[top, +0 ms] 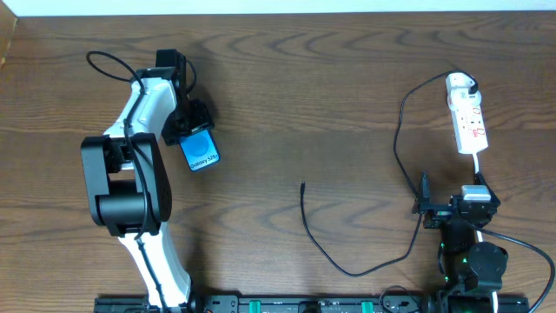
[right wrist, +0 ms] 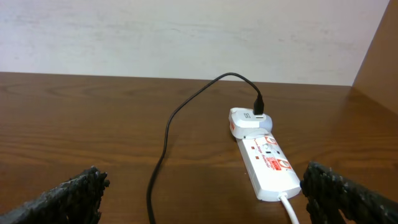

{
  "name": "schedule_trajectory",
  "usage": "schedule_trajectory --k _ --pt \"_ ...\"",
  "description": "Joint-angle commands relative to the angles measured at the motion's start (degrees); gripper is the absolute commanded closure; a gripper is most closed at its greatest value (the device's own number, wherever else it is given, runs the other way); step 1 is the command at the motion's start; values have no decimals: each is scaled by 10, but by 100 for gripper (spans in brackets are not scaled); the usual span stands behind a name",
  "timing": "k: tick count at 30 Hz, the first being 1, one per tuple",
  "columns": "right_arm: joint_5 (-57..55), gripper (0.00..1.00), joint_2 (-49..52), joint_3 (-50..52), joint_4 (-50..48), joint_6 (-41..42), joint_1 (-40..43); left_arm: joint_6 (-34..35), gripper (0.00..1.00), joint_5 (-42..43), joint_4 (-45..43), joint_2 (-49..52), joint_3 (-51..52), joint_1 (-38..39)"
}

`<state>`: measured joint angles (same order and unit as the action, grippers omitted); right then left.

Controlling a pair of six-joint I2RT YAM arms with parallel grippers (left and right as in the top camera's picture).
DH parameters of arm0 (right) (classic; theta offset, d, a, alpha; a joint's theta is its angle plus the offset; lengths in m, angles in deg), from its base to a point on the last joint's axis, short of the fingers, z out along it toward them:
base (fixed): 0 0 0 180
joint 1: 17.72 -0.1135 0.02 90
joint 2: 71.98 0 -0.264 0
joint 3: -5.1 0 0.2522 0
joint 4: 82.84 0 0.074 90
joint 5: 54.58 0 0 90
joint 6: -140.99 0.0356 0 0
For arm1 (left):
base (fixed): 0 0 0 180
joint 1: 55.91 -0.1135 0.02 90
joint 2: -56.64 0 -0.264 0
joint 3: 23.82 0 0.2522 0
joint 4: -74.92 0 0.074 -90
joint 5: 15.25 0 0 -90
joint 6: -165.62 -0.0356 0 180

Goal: Plug charger to phone and switch on socket

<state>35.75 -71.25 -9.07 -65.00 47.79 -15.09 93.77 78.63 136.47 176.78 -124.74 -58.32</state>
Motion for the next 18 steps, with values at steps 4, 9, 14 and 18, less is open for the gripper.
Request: schedule_trajectory --k 4,9,14,18 --pt "-2 1 -3 1 3 -3 -5 -4 92 -11 -6 -2 9 0" --pt "-2 1 -3 1 3 -3 -5 -3 93 -11 -7 -1 16 0" --pt "-2 1 -3 1 3 -3 -5 -2 92 -11 -12 -1 27 0" --pt "-2 1 -3 1 3 -3 -5 -2 92 -11 -21 -1 39 0"
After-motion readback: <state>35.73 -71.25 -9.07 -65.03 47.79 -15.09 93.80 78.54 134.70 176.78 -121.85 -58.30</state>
